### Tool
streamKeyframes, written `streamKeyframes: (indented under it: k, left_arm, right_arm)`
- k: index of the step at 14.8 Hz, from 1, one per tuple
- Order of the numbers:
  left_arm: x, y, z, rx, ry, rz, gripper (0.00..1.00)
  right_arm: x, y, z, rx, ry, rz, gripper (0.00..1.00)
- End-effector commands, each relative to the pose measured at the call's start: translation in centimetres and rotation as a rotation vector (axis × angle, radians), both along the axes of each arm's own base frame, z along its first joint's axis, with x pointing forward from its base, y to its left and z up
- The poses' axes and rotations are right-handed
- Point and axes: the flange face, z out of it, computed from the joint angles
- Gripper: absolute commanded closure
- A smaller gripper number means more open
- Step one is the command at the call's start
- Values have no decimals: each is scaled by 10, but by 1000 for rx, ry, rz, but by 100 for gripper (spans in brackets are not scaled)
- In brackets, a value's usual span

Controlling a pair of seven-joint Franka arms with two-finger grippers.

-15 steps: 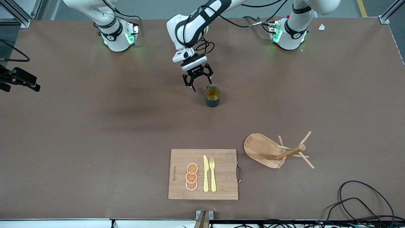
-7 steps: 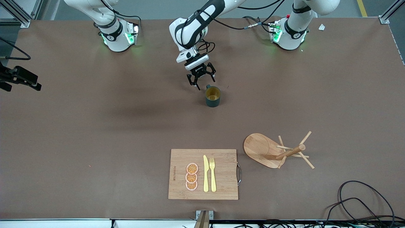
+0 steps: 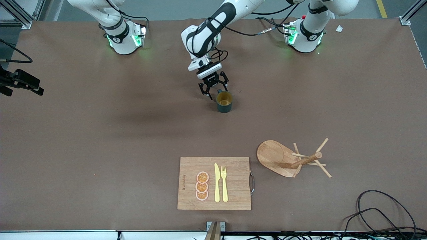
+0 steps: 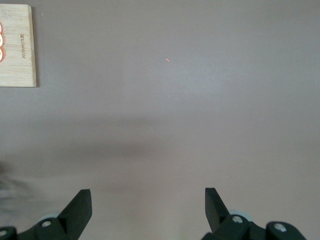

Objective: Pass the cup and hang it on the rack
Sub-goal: 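Lower the left gripper onto the mug handle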

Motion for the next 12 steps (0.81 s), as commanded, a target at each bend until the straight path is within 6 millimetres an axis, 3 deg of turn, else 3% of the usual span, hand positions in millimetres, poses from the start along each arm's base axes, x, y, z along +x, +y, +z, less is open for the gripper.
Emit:
streamKeyframes:
  k: [1,8,10,12]
  left_arm:
    - [5,1,-1,-15,-14,-4,25]
    - [4,-1,-4,-40,-12,4,90]
    - [5,-4,1,-55,-13,9,98]
    - [21,-4,12,-78,-2,30,98]
  right_arm:
    - [-8,0,5,3,-9,2,0]
    - [-10,-2,3,6,-2,-4,0]
    - [-10,-2,3,6,-2,-2,0]
    - [-10,-1,3,6,-3,-1,0]
